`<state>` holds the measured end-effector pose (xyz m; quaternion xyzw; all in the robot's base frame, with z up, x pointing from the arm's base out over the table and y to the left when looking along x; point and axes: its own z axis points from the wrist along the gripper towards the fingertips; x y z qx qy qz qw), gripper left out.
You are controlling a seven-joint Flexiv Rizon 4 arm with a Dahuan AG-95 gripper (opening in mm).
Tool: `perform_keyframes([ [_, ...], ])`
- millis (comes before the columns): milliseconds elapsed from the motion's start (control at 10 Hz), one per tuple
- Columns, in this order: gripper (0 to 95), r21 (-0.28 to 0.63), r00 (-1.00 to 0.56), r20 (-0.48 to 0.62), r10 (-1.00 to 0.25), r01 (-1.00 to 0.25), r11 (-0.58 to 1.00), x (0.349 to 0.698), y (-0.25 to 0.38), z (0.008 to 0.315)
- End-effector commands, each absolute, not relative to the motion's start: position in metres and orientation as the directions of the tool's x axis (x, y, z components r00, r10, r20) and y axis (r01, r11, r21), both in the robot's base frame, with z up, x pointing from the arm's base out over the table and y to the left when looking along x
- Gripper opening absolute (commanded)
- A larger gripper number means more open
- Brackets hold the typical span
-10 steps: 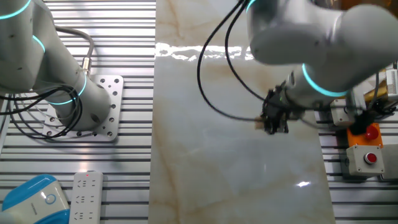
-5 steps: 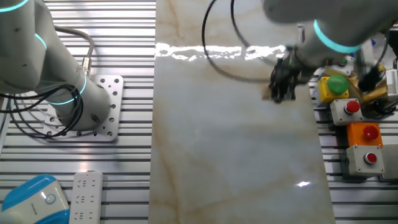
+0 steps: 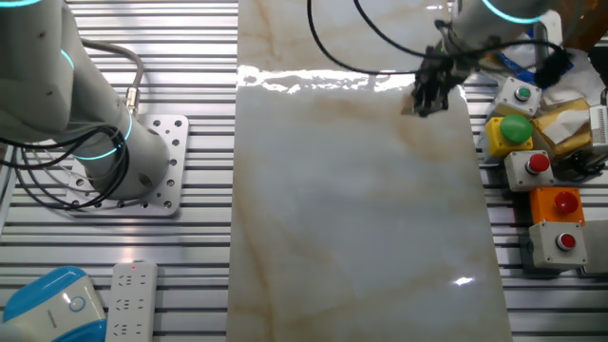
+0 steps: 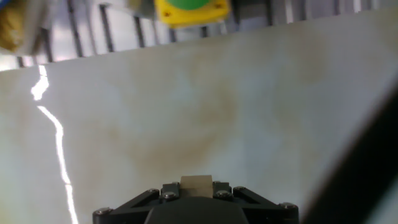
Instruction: Pick up the small block on the left and move it to the right
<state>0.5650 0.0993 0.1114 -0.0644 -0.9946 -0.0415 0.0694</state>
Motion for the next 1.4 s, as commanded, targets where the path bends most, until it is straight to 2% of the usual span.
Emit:
perform_keyframes([
  [100, 0.0, 0.075, -0.982, 0.141, 0.128, 0.139, 0.987, 0.565, 0.115, 0.109],
  [700, 0.0, 0.078, -0.978, 0.132, 0.164, 0.176, 0.981, 0.573, 0.158, 0.082],
  [1400, 0.0, 0.067, -0.976, 0.127, 0.177, 0.186, 0.98, 0.568, 0.173, 0.051],
])
